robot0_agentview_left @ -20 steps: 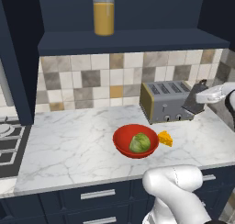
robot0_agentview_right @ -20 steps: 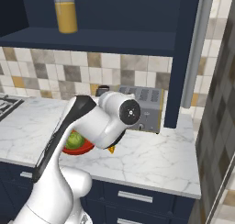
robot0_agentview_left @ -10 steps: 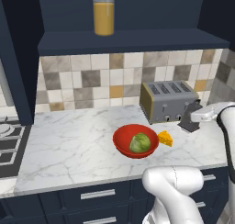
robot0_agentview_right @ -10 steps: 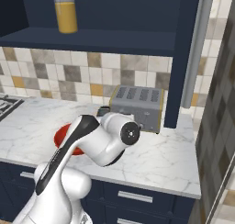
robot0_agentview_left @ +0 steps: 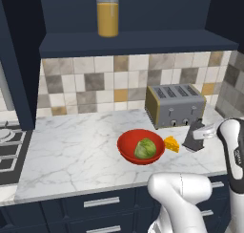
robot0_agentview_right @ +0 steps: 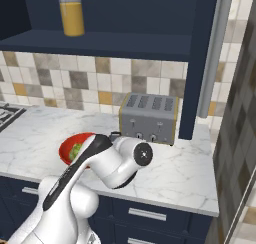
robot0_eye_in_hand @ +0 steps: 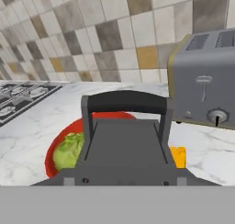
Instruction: Pick the cheese from the fridge and the cheese grater from the cabinet and place them next to the salad bowl.
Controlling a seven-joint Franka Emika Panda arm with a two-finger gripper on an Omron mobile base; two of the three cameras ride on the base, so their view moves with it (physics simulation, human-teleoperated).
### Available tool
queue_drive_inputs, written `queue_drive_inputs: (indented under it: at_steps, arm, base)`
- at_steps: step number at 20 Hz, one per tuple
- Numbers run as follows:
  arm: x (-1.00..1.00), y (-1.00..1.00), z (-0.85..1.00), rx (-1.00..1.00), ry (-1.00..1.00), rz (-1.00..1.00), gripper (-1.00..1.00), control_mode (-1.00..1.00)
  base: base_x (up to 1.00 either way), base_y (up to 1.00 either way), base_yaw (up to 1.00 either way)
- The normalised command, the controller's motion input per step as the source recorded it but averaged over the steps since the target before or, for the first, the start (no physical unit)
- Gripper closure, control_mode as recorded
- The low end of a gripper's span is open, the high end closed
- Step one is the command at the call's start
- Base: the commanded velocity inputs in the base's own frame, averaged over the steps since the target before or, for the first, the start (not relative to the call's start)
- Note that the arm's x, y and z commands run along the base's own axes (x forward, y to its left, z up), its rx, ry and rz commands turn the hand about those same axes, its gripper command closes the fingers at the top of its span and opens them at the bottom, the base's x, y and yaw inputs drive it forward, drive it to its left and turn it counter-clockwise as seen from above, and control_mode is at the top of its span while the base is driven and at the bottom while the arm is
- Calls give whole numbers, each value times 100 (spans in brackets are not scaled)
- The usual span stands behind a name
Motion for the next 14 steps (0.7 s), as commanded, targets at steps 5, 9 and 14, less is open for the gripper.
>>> queue_drive_inputs:
  at_steps: [5, 9, 14]
  arm:
    - [11, -10, -40, 1, 0, 3, 100, -100]
    - [19, -4, -37, 0, 0, 1, 100, -100]
    - [20, -6, -34, 1, 0, 2, 100, -100]
  base:
    - [0, 0, 0]
    - [0, 0, 0]
    - [0, 0, 0]
